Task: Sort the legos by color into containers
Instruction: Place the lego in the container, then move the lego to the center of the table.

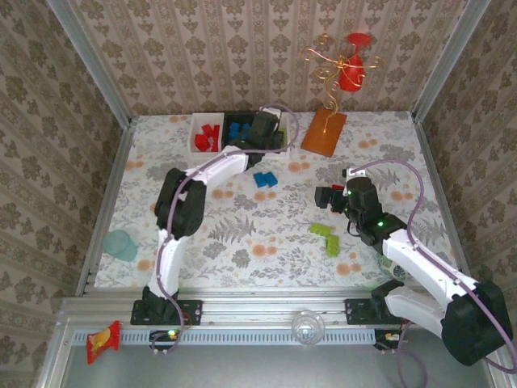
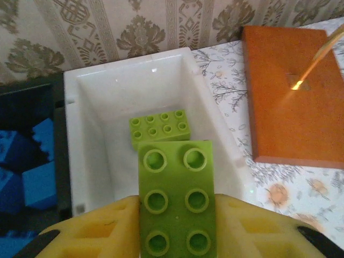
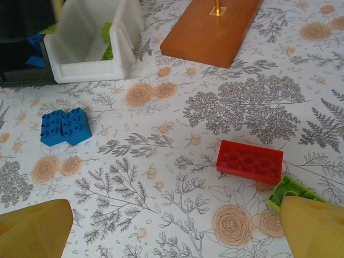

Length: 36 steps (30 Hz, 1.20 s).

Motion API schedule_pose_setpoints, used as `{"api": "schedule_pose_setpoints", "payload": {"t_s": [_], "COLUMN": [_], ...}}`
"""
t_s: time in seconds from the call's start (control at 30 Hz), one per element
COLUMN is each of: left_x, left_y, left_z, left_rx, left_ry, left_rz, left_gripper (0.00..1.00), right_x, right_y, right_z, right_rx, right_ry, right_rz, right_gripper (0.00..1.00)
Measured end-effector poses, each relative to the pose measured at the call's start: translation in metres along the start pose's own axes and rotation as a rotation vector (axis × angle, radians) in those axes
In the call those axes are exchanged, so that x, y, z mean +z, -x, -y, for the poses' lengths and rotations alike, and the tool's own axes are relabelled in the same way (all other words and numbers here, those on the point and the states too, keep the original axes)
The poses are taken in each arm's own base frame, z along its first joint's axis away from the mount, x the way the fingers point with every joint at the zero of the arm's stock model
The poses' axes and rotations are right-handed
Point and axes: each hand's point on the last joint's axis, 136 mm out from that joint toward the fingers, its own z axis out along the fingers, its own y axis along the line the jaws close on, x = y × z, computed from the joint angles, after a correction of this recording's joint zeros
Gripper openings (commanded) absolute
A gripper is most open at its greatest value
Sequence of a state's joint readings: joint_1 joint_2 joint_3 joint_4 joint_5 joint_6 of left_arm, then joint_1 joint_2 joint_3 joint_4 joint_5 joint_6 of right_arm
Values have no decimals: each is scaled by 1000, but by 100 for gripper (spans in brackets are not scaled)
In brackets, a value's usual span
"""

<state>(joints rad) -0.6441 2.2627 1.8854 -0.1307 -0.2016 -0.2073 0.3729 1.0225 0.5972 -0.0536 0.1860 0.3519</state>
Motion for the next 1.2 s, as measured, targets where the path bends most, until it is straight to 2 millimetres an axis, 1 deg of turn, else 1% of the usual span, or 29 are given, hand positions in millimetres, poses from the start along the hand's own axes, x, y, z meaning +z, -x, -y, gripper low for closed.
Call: {"api": "schedule_pose_setpoints", "payload": {"t_s": [0.1,0.2,0.37,0.43,0.5,0.53,0.57,0.63,0.67,0.7,0.77,0.8,0.87,0.93,0.97,1.03,1.1,1.2], "left_x": [20,30,30,27,23,18,11,-8,-21,-34,-67,-80,-111,-133,-141,-151,-155,-155], "left_y": [-2,2,23,28,26,21,11,-3,-11,-13,-19,-20,-23,-28,-33,-46,-63,-89], "left_z": [-4,-7,-11,-11,-11,-11,-12,-11,-11,-10,-7,-6,-4,-1,-1,-1,-3,-7], "left_rx": [21,42,75,82,86,88,92,89,82,78,51,41,11,-17,-29,-49,-63,-76], "left_ry": [15,31,64,69,66,59,51,28,12,-3,-45,-61,-98,-133,-146,-164,-170,-166], "left_rz": [-23,-26,7,14,9,-3,-26,-52,-63,-64,-44,-30,3,32,37,36,14,-32], "left_gripper": [41,42,48,50,54,56,58,61,63,64,65,66,66,67,67,67,67,68], "right_x": [-2,-2,0,2,3,2,1,0,-1,-2,-5,-7,-11,-13,-13,-12,-9,-2], "right_y": [1,-3,-16,-28,-41,-48,-55,-68,-75,-81,-96,-103,-112,-119,-122,-127,-136,-147], "right_z": [-1,0,3,4,2,1,-1,-5,-6,-6,-8,-8,-8,-8,-8,-9,-11,-10], "right_rx": [6,15,37,50,51,48,42,25,16,7,-20,-35,-62,-72,-77,-83,-96,-107], "right_ry": [8,3,-20,-32,-40,-43,-45,-50,-57,-63,-81,-90,-107,-121,-127,-138,-148,-167], "right_rz": [3,-20,-85,-129,-177,-201,-228,-274,-300,-320,-368,-388,-418,-437,-446,-458,-482,-511], "right_gripper": [100,100,98,97,97,97,96,96,96,96,96,97,97,98,99,100,100,100]}}
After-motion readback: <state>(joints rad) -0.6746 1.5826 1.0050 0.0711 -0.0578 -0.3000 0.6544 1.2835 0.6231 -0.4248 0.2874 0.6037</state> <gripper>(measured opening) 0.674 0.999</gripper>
